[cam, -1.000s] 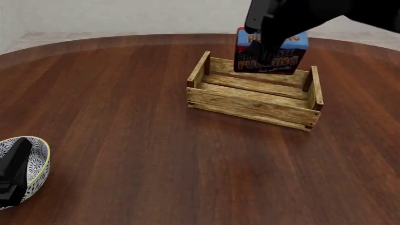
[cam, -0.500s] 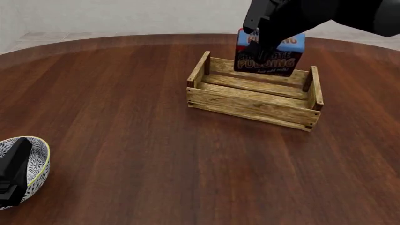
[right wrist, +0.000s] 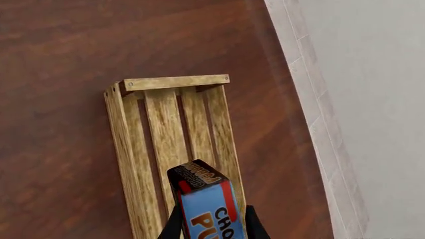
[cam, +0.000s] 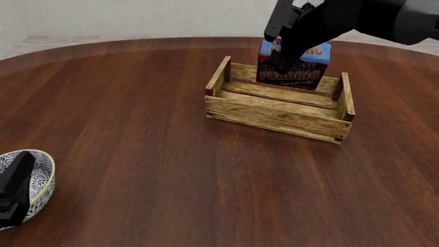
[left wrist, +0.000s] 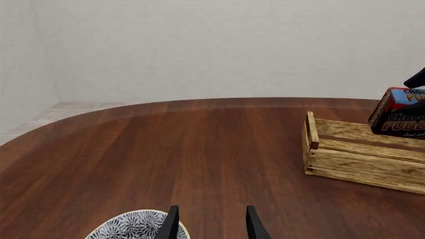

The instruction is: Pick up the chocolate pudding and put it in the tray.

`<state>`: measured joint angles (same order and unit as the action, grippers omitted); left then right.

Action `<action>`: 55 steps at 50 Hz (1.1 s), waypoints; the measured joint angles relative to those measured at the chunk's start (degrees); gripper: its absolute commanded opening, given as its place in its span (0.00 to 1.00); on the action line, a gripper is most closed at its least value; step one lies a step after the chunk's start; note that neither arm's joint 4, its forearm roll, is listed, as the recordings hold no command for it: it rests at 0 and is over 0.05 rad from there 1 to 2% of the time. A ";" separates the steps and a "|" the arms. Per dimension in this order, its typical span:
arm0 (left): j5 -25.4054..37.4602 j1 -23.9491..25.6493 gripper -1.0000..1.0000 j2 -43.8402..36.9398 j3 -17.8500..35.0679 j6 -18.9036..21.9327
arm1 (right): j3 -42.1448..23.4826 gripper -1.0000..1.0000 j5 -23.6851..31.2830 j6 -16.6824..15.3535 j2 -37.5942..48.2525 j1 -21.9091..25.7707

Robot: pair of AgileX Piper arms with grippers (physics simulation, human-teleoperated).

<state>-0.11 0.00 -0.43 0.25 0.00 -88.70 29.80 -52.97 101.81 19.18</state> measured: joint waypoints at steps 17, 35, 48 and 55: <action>0.00 -0.01 1.00 0.01 0.00 0.00 | 1.19 0.00 -1.59 0.41 1.30 0.36; 0.00 0.00 1.00 0.00 0.00 0.00 | 2.17 0.00 -3.35 1.35 2.46 0.49; 0.00 0.00 1.00 0.00 0.00 0.00 | 1.85 0.00 -3.99 2.30 3.83 0.18; 0.00 0.00 1.00 0.00 0.00 0.00 | 1.92 0.00 -4.39 2.64 4.39 0.22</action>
<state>-0.11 0.00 -0.43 0.25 0.00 -86.78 25.40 -50.33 106.20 19.40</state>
